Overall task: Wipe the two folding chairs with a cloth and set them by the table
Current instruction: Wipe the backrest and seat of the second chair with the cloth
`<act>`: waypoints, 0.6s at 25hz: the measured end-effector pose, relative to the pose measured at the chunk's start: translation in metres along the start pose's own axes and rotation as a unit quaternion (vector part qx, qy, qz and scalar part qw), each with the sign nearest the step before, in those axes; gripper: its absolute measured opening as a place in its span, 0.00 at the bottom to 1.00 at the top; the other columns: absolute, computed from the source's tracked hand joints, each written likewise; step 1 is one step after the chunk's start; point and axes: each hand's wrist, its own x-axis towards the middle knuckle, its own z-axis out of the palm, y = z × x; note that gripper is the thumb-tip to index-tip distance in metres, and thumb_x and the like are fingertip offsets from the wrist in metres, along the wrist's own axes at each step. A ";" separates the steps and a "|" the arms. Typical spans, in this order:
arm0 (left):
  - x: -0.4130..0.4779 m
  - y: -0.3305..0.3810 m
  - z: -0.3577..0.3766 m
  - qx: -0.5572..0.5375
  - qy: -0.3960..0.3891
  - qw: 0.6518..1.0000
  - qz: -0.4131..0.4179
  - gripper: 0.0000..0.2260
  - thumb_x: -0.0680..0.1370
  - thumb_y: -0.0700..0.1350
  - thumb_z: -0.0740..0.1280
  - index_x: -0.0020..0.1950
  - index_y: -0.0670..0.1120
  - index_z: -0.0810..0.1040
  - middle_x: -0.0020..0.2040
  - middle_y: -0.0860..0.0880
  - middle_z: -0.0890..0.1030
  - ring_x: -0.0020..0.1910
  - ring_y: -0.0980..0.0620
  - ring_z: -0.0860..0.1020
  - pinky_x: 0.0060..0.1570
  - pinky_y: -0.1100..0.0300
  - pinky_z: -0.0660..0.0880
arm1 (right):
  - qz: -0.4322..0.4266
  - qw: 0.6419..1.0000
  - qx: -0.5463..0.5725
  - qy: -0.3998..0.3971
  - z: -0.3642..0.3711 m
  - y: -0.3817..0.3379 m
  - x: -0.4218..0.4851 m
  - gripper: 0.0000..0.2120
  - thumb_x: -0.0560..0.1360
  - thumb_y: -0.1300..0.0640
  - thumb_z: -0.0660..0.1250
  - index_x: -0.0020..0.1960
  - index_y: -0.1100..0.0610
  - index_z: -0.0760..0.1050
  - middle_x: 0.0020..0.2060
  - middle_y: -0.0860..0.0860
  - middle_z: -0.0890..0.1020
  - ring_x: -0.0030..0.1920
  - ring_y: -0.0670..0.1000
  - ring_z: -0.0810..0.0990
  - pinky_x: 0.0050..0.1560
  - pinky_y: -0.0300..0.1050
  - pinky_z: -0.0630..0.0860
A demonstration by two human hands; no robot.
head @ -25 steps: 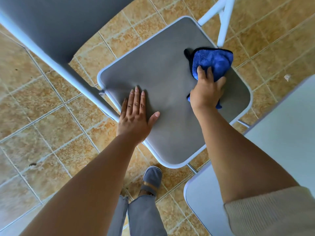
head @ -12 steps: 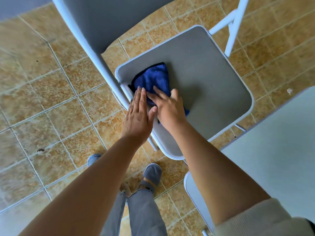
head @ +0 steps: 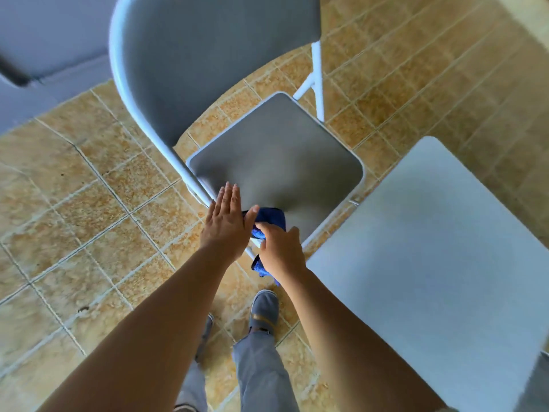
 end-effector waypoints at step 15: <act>-0.185 0.182 -0.056 0.191 -0.133 0.887 0.398 0.30 0.82 0.58 0.45 0.78 0.41 0.53 0.78 0.41 0.54 0.78 0.44 0.50 0.75 0.48 0.48 | 0.354 0.884 0.148 0.268 -0.118 0.047 -0.330 0.22 0.80 0.60 0.55 0.72 0.45 0.64 0.61 0.56 0.74 0.50 0.61 0.73 0.49 0.53 0.77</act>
